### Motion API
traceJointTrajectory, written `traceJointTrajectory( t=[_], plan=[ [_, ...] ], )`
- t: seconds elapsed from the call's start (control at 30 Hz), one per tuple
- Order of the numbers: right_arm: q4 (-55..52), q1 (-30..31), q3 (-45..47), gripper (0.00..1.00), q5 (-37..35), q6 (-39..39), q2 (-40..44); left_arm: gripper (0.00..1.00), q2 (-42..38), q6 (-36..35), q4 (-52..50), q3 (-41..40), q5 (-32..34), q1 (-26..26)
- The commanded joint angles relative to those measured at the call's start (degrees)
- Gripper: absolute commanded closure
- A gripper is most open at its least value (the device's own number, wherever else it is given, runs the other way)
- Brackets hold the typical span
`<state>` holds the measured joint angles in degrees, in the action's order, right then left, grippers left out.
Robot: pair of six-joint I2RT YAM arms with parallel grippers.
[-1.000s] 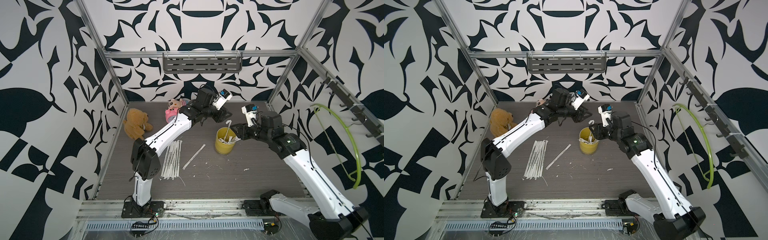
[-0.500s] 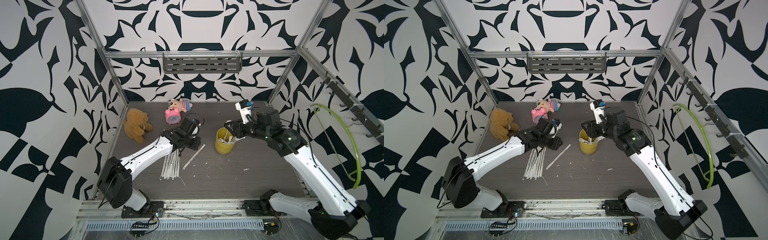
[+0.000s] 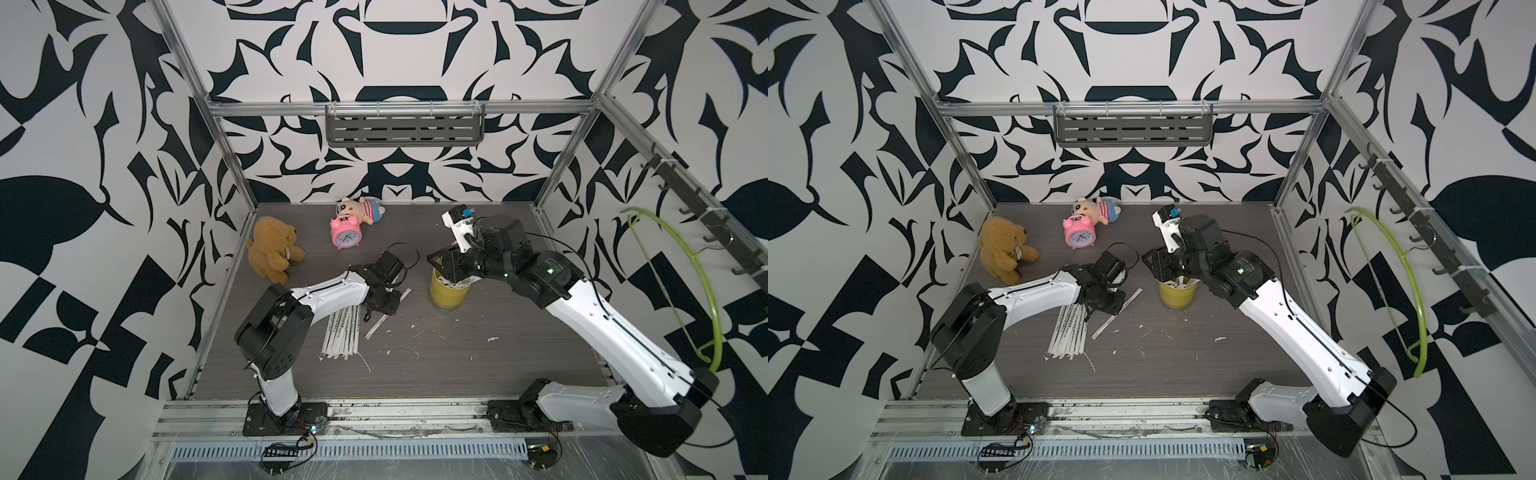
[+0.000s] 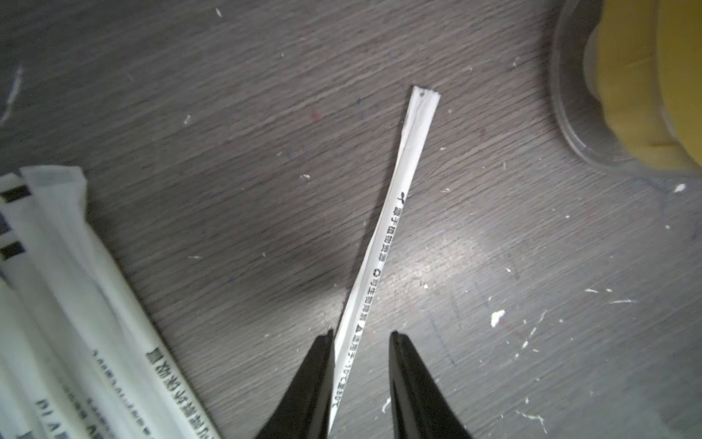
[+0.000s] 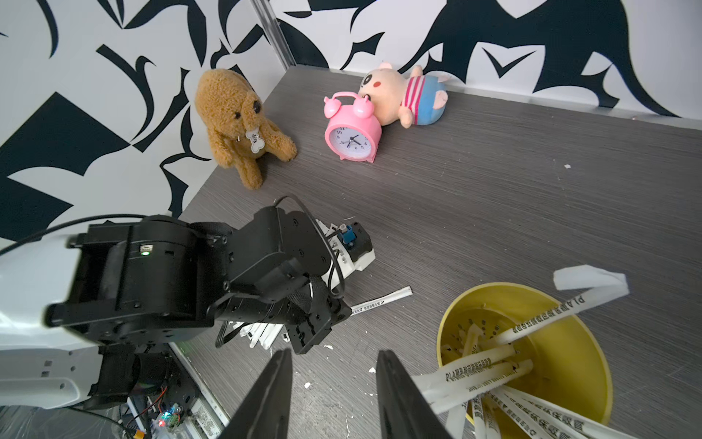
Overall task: Take the straws out of the storage container
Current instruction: Adjust the straw at the center of the board.
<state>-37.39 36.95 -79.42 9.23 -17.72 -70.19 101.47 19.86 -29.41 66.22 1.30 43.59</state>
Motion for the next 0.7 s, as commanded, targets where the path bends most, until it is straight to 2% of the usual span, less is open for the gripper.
traceJointTrajectory(
  t=[0.0, 0.13, 0.3, 0.37, 0.5, 0.67],
  plan=[
    [0.21, 0.25, -1.88, 0.59, -1.74, -0.63, 0.5, 0.69, 1.31, -0.17, -0.88, 1.7, -1.01, 0.49],
    [0.21, 0.23, -2.04, 0.59, -1.94, -0.68, 0.5, 0.69, 3.73, -0.62, -2.56, 2.88, -1.42, 0.91],
    [0.21, 0.28, -2.06, 0.59, -2.1, -0.77, 0.65, 0.7, 6.55, -1.31, -5.85, 5.16, 2.51, 2.59],
    [0.02, 0.23, -2.15, 0.6, -2.03, -0.85, 0.75, 0.73, 7.43, -1.4, -6.77, 5.8, 3.49, 2.96],
    [-0.14, 0.23, -2.06, 0.61, -2.2, -0.99, 1.36, 0.84, 8.21, -1.4, -7.39, 6.21, 3.65, 3.34],
    [-0.21, 0.36, -1.87, 0.62, -2.27, -1.14, 1.81, 0.85, 7.14, -1.31, -7.19, 5.96, 4.7, 3.52]
  ],
)
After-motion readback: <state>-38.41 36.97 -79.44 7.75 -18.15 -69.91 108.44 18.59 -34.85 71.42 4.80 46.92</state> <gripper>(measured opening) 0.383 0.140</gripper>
